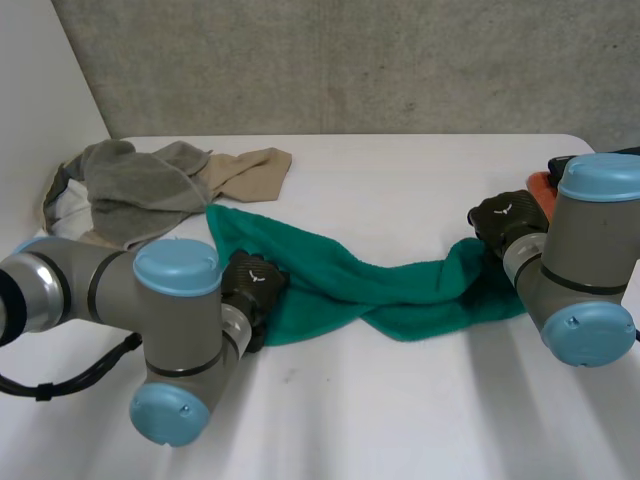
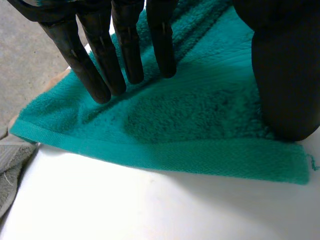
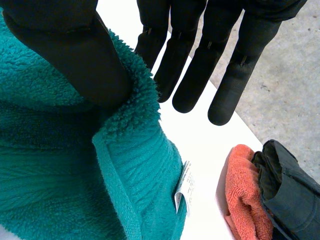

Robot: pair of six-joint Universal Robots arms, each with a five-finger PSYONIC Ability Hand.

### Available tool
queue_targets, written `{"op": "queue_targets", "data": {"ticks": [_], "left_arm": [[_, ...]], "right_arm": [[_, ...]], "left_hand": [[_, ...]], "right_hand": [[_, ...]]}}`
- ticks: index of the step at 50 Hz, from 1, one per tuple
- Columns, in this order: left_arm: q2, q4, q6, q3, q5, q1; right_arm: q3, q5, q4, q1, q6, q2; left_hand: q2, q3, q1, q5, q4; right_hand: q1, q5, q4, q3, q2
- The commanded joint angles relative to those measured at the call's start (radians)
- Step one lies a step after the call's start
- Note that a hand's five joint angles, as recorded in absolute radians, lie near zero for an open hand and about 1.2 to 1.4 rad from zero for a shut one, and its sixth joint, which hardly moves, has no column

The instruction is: Fold the laundry.

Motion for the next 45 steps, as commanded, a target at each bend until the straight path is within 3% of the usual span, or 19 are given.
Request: {"op": "queue_targets", "data": {"ticks": [1,9,11,13,18,22,26,27,32,39,45], "left_arm": [[-0.027,-0.02,0.014,0.06,-0.005,-0.001],[-0.026,-0.016,0.01,0.085,0.001,0.012],[-0.032,-0.02,0.01,0.092,0.006,0.016],[-0.037,-0.03,0.01,0.1,0.018,0.019],[0.002,-0.063,0.01,0.096,0.021,0.036],[0.158,-0.084,0.0,0.076,0.023,0.071],[0.42,-0.113,-0.028,0.062,0.029,0.102],[0.518,-0.127,-0.043,0.063,0.035,0.111],[0.715,-0.187,-0.108,0.102,0.098,0.165],[0.663,-0.343,-0.14,0.154,0.158,0.228],[0.481,-0.36,-0.137,0.206,0.15,0.248]], "right_arm": [[0.014,0.0,-0.01,0.002,-0.008,-0.004],[0.026,0.0,-0.012,0.001,-0.013,-0.018],[0.026,0.0,-0.012,0.001,-0.013,-0.018],[0.026,0.0,-0.012,-0.001,-0.014,-0.019],[0.026,0.0,-0.001,-0.008,-0.022,-0.036],[0.02,0.0,0.042,-0.033,-0.055,-0.111],[-0.004,-0.005,0.154,-0.093,-0.134,-0.247],[-0.027,-0.017,0.207,-0.117,-0.158,-0.305],[-0.122,-0.097,0.396,-0.171,-0.195,-0.427],[-0.227,-0.215,0.626,-0.211,-0.2,-0.421],[-0.238,-0.244,0.637,-0.205,-0.226,-0.305]], "left_hand": [[0.261,0.258,0.258,0.297,0.251],[0.328,0.326,0.326,0.365,0.319],[0.463,0.46,0.46,0.499,0.453],[0.866,0.863,0.863,0.902,0.856],[0.869,0.866,0.866,0.905,0.859],[0.869,0.866,0.866,0.905,0.859],[0.869,0.866,0.866,0.905,0.859],[0.869,0.866,0.866,0.905,0.859],[0.869,0.866,0.866,0.905,0.859],[0.869,0.866,0.866,0.905,0.859],[0.869,0.866,0.866,0.905,0.859]], "right_hand": [[0.255,0.235,0.198,0.206,0.215],[0.255,0.235,0.198,0.206,0.215],[0.255,0.235,0.198,0.206,0.215],[0.255,0.235,0.198,0.206,0.215],[0.255,0.235,0.198,0.206,0.215],[0.255,0.235,0.198,0.206,0.215],[0.255,0.235,0.198,0.206,0.215],[0.255,0.235,0.198,0.206,0.215],[0.255,0.235,0.198,0.206,0.215],[0.255,0.235,0.198,0.206,0.215],[0.255,0.235,0.198,0.206,0.215]]}}
